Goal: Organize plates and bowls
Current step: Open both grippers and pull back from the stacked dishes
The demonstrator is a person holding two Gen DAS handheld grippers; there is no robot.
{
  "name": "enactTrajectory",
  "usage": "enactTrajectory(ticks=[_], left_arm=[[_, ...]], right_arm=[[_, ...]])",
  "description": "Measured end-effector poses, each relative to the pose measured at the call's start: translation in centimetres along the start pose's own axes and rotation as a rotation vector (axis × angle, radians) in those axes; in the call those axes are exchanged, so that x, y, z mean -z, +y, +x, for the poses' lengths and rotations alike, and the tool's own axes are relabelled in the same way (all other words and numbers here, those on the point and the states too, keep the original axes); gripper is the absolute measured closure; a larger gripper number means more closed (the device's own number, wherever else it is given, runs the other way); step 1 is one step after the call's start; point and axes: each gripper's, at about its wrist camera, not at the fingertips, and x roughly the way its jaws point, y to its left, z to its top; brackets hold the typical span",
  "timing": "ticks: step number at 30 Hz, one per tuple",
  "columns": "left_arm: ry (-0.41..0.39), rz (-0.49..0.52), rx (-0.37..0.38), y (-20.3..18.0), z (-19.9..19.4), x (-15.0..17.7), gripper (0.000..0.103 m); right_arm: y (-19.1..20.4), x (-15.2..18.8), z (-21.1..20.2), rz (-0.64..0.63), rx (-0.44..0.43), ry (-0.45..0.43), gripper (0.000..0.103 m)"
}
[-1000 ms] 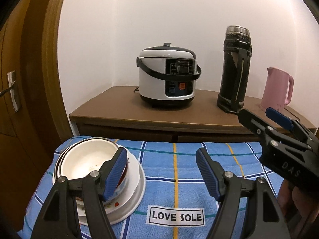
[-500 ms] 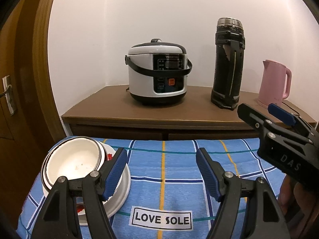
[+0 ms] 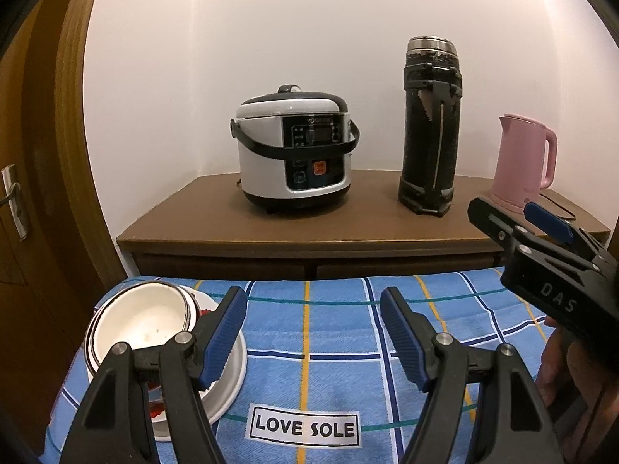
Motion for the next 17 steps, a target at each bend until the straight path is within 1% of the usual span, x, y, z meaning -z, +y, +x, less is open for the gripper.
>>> enactTrajectory(ticks=[7,11,17], left_arm=[[0.002,0.007,0.011,-0.37,-0.13,-0.29,0.029],[-0.01,0.005,0.015,-0.35,-0.25,-0.27,0.029],[-0.037,0.038,0.02,-1.06,-0.98,-0.29,0.029]], right_arm=[[-0.03,-0.06,-0.11,-0.003,0.004,-0.007,0.011],[-0.11,-0.02,-0.17,-0.001,0.006,-0.007,0.011],[-0.13,0.13,0.03,-0.003,0.008,-0.005,0.011]])
